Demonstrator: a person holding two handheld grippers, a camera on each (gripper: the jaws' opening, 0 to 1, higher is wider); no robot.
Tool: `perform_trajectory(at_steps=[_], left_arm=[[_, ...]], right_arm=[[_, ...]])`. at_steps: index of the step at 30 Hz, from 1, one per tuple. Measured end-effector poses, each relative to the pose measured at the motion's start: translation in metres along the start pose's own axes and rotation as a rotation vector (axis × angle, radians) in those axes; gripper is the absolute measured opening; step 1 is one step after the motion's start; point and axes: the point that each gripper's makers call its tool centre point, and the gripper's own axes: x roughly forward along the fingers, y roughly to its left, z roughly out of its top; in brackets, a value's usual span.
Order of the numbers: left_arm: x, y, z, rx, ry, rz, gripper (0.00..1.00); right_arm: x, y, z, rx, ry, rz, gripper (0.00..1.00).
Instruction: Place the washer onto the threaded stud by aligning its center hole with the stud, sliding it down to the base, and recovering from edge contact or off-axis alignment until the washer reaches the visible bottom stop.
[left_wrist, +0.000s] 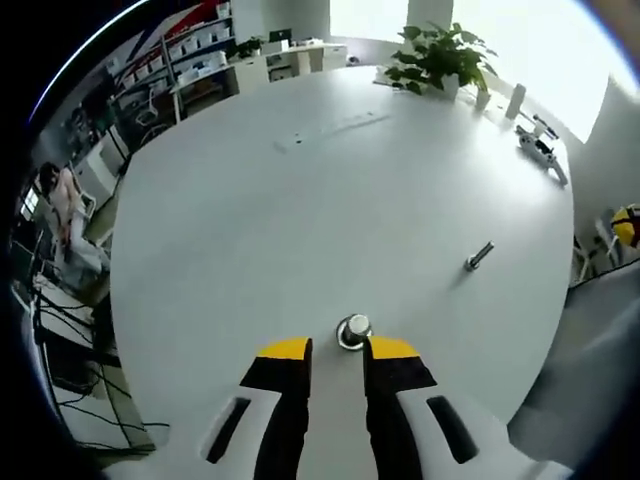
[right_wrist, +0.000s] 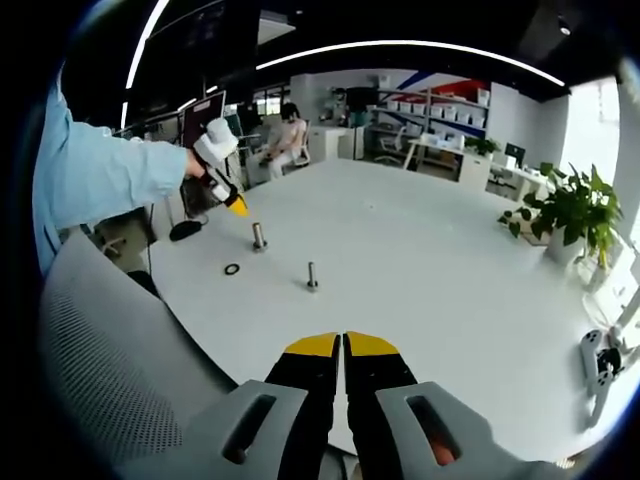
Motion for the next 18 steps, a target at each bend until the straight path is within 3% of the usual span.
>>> perform_trajectory(at_steps=[2,4,9,14,18], left_arm=[[-0.001,-0.002,-0.002,0.019,-0.015,-0.012,0.19],[-0.001,-0.008,0.0,0.092,-0.054,-0.049,0.19],[-0.006,-0.022,-0.009,0.224,-0.06,-0.09,0.23],[0.0,-0.026,-0.019,0.208,-0.026,-0.118,0.32],[-0.002,-0.038,-0.025,0.261,-0.032,-0.157,0.34]], right_arm=[[0.0,0.0,0.0,-0.001,-0.001,0.0,0.04],[0.0,0.0,0.0,-0.005,0.001,0.0,0.04],[0.001,0.002,-0.001,-0.015,0.005,0.005,0.04],[0.001,0.001,-0.001,-0.018,0.007,0.003,0.04],[0.001,0.001,-0.001,-0.02,0.009,0.003,0.04]])
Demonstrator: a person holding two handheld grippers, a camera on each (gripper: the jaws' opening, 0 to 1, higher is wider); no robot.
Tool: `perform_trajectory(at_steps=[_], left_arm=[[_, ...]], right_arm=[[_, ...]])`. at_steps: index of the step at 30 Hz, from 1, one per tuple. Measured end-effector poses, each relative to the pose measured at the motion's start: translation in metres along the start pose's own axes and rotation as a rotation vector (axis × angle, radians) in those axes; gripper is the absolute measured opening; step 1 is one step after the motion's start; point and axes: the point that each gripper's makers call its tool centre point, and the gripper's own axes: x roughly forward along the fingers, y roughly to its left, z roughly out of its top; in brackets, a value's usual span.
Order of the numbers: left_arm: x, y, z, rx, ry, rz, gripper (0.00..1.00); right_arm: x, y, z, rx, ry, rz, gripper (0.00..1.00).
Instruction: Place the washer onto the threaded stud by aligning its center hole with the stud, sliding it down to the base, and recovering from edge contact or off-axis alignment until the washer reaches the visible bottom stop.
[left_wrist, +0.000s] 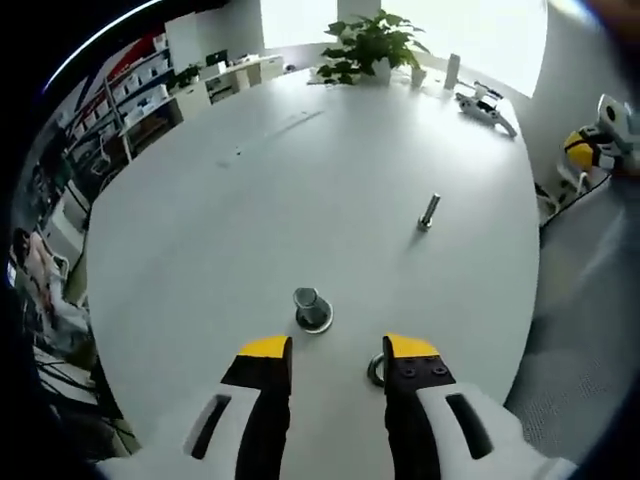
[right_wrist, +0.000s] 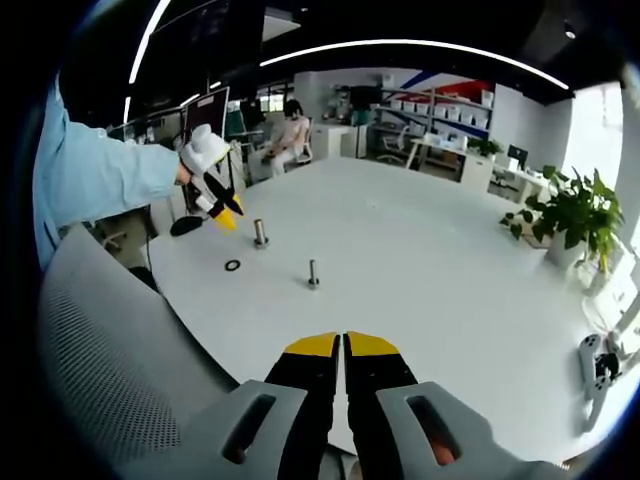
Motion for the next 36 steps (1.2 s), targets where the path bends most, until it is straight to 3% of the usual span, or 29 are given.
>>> perform_trajectory(at_steps=[12,23,27,36], left_arm=[[0.004,-0.01,-0.031,0.052,0.07,-0.022,0.34],[0.014,-0.016,-0.038,0.077,0.089,-0.044,0.33],[0.021,-0.018,-0.039,0.037,0.094,-0.058,0.31],[0.035,-0.025,-0.042,0.035,0.116,-0.081,0.3]], right_arm=[[0.0,0.0,-0.001,-0.003,0.004,-0.004,0.04],[0.0,0.0,-0.002,-0.01,0.012,-0.004,0.04],[0.001,-0.001,-0.002,-0.019,0.013,-0.009,0.05],[0.001,-0.005,-0.003,-0.034,0.013,-0.029,0.13]])
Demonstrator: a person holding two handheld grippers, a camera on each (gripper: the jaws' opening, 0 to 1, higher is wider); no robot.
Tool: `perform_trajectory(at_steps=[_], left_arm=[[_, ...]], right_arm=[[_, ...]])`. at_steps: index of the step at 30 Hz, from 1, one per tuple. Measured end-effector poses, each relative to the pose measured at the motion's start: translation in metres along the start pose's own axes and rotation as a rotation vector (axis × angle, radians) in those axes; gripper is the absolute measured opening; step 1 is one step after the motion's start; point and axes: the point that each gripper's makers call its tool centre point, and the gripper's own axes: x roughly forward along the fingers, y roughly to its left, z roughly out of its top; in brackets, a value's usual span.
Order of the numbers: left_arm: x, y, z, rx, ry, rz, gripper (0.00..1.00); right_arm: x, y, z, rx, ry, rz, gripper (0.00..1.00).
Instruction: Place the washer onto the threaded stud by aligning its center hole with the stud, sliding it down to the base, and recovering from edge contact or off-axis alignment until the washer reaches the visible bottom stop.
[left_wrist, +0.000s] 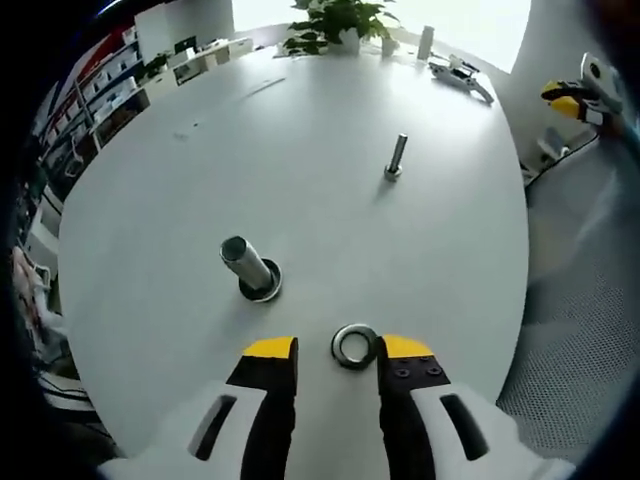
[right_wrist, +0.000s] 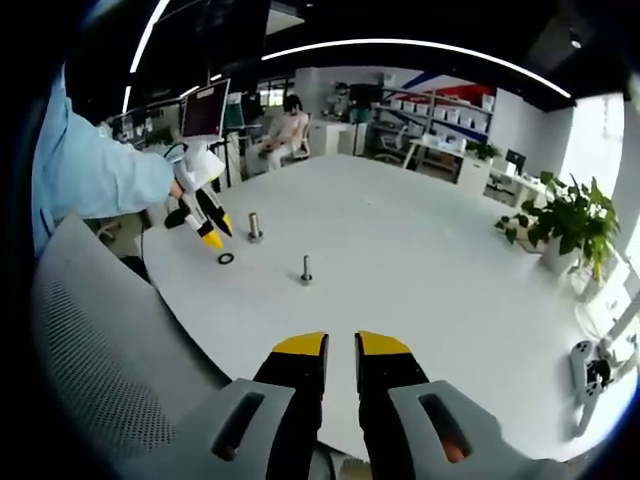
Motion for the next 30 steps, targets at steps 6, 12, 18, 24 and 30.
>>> perform_trajectory(at_steps=[6,12,18,24,30], left_arm=[[0.004,0.001,-0.005,0.0,0.018,-0.005,0.28],[0.008,0.003,-0.01,-0.004,0.034,-0.006,0.27],[0.013,0.008,-0.015,-0.033,0.057,0.009,0.23],[0.017,0.008,-0.014,-0.033,0.062,0.019,0.21],[0.022,0.005,-0.011,-0.073,0.075,0.02,0.18]], right_arm=[[0.0,0.004,0.0,0.027,0.0,0.025,0.03],[-0.002,0.006,0.002,0.023,-0.001,0.024,0.03],[-0.003,0.007,0.001,0.026,0.005,0.019,0.04],[-0.004,0.008,0.001,0.031,0.004,0.02,0.04],[-0.004,0.007,0.0,0.03,0.003,0.017,0.04]])
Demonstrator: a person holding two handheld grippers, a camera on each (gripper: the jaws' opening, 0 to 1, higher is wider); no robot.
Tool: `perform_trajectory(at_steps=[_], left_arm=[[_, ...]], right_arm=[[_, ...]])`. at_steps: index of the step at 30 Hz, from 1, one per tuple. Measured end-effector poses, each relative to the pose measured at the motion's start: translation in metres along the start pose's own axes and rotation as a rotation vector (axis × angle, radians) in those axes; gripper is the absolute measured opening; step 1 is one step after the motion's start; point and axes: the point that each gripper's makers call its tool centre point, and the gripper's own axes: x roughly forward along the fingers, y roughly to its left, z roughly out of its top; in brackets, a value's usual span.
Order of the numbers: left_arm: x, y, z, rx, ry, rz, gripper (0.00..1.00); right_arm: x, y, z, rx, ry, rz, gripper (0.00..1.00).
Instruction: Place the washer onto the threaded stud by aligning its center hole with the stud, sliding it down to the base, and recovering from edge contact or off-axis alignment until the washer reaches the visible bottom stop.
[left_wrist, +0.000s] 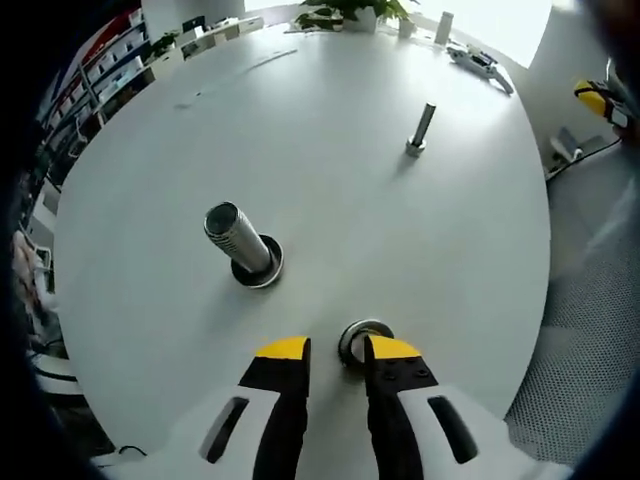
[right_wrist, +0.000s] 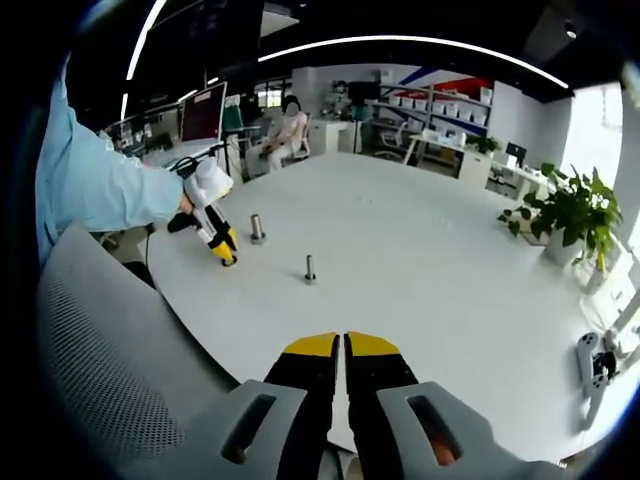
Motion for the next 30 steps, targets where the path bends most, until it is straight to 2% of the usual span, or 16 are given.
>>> perform_trajectory(at_steps=[6,8,9,13,18,20,23,26,27,30], left_arm=[[0.0,0.002,-0.002,0.048,0.016,0.017,0.15],[0.001,0.002,-0.002,0.092,0.026,0.031,0.14],[0.001,0.001,-0.001,0.209,0.029,0.028,0.14],[0.001,-0.003,-0.002,0.143,0.055,0.033,0.11],[0.001,-0.008,-0.003,0.178,0.072,0.028,0.05],[0.002,-0.008,-0.003,0.242,0.072,0.04,0.03],[0.002,-0.007,-0.004,0.194,0.075,0.051,0.02],[0.002,-0.007,-0.004,0.206,0.078,0.056,0.02],[0.001,-0.007,-0.004,0.155,0.082,0.068,0.02],[0.001,-0.007,-0.004,0.152,0.081,0.067,0.01]], right_arm=[[0.001,0.0,-0.001,0.0,0.0,0.003,0.04],[0.001,-0.001,-0.001,0.001,0.0,0.003,0.04],[0.001,-0.001,-0.001,0.001,0.0,0.003,0.04],[0.001,-0.001,-0.001,0.0,-0.001,0.006,0.04],[0.001,0.0,-0.001,-0.002,-0.001,0.008,0.04],[0.002,-0.001,-0.001,-0.002,-0.002,0.008,0.04],[0.002,-0.001,-0.001,0.0,-0.002,0.008,0.04],[0.002,-0.001,0.0,-0.002,-0.003,0.009,0.04],[0.002,-0.001,0.0,-0.003,-0.003,0.01,0.04],[0.003,-0.001,0.0,-0.002,-0.003,0.01,0.04]])
